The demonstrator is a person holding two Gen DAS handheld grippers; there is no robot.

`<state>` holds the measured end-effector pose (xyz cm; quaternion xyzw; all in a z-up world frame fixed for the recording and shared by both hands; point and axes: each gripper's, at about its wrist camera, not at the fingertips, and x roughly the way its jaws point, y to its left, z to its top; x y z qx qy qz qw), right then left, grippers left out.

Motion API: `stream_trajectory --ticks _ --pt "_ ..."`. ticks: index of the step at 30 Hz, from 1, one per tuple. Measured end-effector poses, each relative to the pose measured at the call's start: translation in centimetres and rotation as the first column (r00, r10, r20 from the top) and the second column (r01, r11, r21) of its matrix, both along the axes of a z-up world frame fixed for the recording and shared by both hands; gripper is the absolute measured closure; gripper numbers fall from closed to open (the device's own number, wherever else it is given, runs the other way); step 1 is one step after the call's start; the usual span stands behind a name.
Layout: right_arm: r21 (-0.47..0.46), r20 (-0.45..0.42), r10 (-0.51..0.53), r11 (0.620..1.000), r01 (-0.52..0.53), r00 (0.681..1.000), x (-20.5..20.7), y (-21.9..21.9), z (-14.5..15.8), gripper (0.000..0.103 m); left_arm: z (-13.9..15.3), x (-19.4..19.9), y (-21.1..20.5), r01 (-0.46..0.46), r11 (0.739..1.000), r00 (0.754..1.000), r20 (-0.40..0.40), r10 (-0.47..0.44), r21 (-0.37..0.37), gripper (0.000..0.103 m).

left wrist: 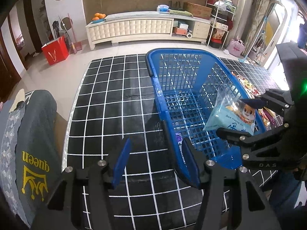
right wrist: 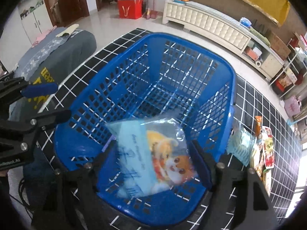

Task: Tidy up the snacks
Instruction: 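Lower the cake bag into the blue basket and open the right tool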

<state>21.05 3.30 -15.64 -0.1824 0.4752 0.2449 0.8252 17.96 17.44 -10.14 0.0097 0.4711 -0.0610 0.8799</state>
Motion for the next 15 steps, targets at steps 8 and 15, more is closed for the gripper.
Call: stream_trajectory --ticks 8,15 --pt "0.062 0.052 -0.029 0.998 0.026 0.998 -1.3 -2.8 3.0 0.013 1.5 -1.0 -1.0 -0.015 1.000 1.000 0.020 0.015 0.015 0.050" --pt "0.115 0.071 -0.095 0.990 0.086 0.993 -2.9 -7.3 5.2 0.013 4.2 -2.6 -4.2 0.036 0.998 0.996 0.081 -0.040 0.048 0.050"
